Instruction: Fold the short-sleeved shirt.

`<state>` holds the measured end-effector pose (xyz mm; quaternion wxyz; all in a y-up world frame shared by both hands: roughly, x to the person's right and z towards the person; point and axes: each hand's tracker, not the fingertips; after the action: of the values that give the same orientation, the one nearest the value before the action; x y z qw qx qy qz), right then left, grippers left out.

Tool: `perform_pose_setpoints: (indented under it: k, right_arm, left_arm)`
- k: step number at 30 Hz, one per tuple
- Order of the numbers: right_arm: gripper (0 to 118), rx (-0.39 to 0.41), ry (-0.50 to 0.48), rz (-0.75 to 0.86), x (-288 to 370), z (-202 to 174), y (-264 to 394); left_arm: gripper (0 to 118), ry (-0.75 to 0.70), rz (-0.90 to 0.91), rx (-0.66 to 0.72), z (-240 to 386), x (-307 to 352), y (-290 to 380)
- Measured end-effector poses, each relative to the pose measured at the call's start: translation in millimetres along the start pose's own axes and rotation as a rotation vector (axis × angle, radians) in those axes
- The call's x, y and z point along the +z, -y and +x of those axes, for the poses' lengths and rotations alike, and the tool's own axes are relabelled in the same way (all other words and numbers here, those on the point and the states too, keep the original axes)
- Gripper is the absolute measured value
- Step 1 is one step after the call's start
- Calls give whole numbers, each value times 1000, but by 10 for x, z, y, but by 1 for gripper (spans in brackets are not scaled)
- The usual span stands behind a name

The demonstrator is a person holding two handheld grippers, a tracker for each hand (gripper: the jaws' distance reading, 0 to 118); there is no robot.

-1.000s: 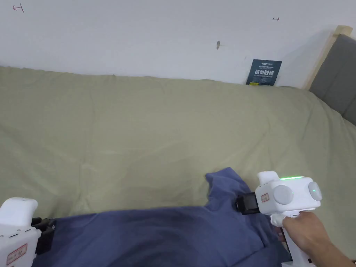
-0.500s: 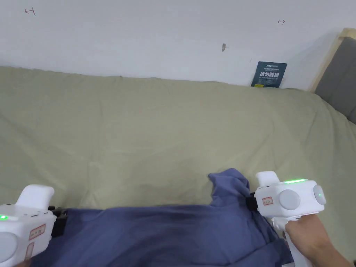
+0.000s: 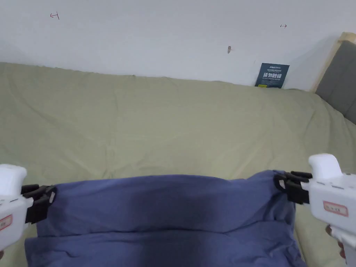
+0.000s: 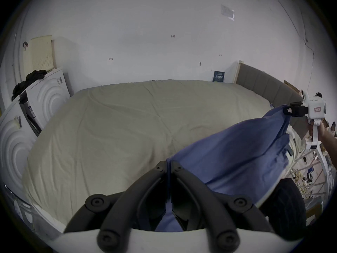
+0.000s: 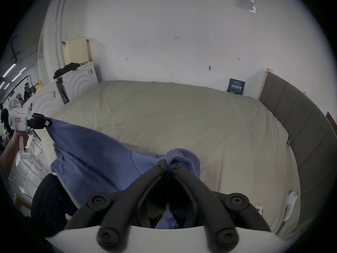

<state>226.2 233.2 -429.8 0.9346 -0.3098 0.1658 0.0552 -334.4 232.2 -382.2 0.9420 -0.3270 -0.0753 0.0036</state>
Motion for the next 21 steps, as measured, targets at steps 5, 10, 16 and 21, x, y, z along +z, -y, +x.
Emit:
perform_pose_setpoints:
  k: [5,10,16,21]
  right_arm:
    - [2,24,16,-44,414,-313,709]
    - [2,-103,39,-159,318,-245,1472]
    - [2,-132,53,-167,249,-309,1582]
    - [102,-144,52,-109,417,-400,1473]
  left_arm:
    - [0,48,-100,-27,17,233,561]
    - [0,57,-252,-69,56,45,1135]
    - [0,33,-225,-35,141,-59,1209]
    - [96,-23,-44,4,262,249,1108]
